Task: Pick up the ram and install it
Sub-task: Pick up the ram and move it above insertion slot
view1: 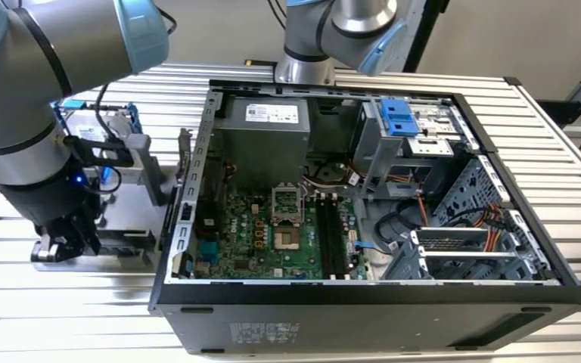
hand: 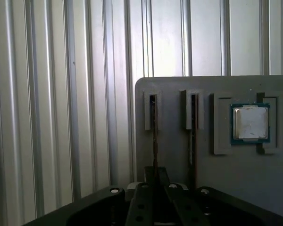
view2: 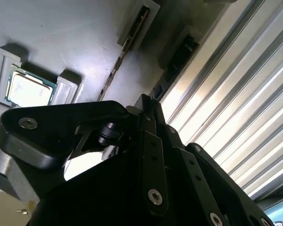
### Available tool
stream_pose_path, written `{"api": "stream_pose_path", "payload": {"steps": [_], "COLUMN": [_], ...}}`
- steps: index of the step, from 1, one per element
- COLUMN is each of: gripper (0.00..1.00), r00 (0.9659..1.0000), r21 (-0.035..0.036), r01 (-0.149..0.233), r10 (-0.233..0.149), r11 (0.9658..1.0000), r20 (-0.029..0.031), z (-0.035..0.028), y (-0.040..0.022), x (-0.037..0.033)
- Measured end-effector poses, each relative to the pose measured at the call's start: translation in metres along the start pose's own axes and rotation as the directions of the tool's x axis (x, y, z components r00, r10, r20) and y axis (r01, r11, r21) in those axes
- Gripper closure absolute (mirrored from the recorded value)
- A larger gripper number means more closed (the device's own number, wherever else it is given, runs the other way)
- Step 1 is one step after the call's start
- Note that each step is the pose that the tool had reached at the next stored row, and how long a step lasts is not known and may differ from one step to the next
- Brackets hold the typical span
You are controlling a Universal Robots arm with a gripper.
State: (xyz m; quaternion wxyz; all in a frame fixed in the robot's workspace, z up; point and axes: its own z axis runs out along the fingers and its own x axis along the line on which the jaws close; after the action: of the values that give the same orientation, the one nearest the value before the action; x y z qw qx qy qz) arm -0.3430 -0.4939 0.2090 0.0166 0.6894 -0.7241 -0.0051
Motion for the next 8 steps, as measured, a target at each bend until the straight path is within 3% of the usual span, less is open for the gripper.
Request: {"api": "stream_pose_path", "payload": {"steps": [8], "gripper": [1.0], "r00": [1.0], "r21": [0.0], "r01": [0.0], "r10": [0.0], "r11": [1.0], "r20": [0.0], "z": [-0.012], "y": [0.0003], "x": [0.0002]}}
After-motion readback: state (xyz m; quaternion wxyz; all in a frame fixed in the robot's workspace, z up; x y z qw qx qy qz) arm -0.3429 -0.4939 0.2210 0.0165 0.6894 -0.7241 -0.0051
